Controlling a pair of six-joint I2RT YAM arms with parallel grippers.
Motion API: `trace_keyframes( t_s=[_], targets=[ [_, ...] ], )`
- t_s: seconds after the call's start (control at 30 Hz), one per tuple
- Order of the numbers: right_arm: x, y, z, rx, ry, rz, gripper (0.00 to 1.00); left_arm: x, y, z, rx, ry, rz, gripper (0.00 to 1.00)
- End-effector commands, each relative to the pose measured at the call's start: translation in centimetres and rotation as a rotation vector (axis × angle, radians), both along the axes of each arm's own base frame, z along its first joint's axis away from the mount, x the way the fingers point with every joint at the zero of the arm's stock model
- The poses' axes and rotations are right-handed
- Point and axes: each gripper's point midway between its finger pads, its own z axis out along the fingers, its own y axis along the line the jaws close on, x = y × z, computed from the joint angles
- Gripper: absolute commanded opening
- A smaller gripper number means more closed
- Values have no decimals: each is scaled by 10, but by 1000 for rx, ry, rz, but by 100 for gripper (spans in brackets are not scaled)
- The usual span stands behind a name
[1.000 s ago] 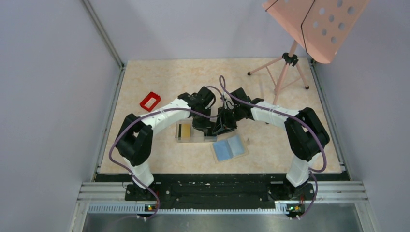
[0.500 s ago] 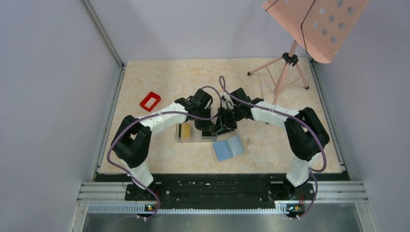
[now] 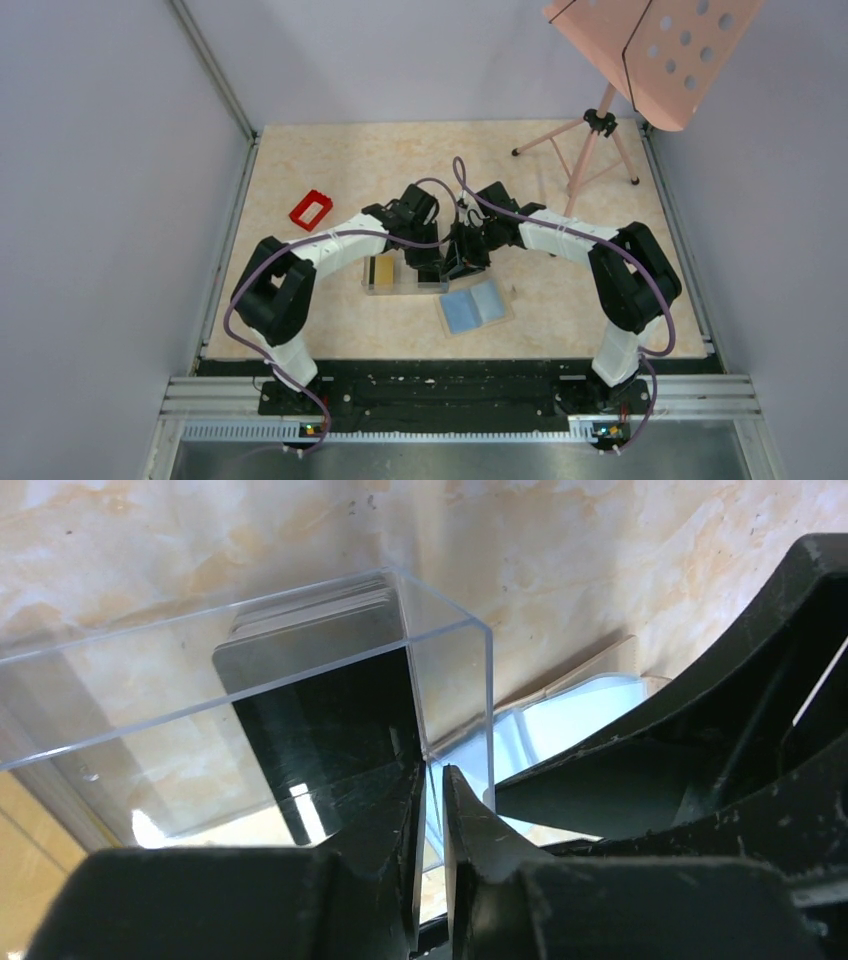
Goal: Put the credit cards into the card holder
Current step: Pick up the credit card from the storage box.
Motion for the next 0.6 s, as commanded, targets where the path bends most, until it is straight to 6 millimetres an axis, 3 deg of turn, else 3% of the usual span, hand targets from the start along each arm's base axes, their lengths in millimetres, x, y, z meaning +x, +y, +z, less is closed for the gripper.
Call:
trace_keyframes(
  t_s=[0.0, 0.07, 0.2, 0.57],
  targets=[
    [2, 4, 9, 25, -24, 22, 34, 6, -13, -3, -59, 2, -7, 12],
    [3, 3, 9, 23, -27, 20, 34, 6, -15, -3, -66, 7, -11, 1],
    [3, 2, 10, 14, -36, 19, 35, 9, -11, 5, -62, -22, 4, 0],
    [17, -9, 3, -91, -85, -7, 35, 21, 28, 81, -16, -262, 145, 0]
  ],
)
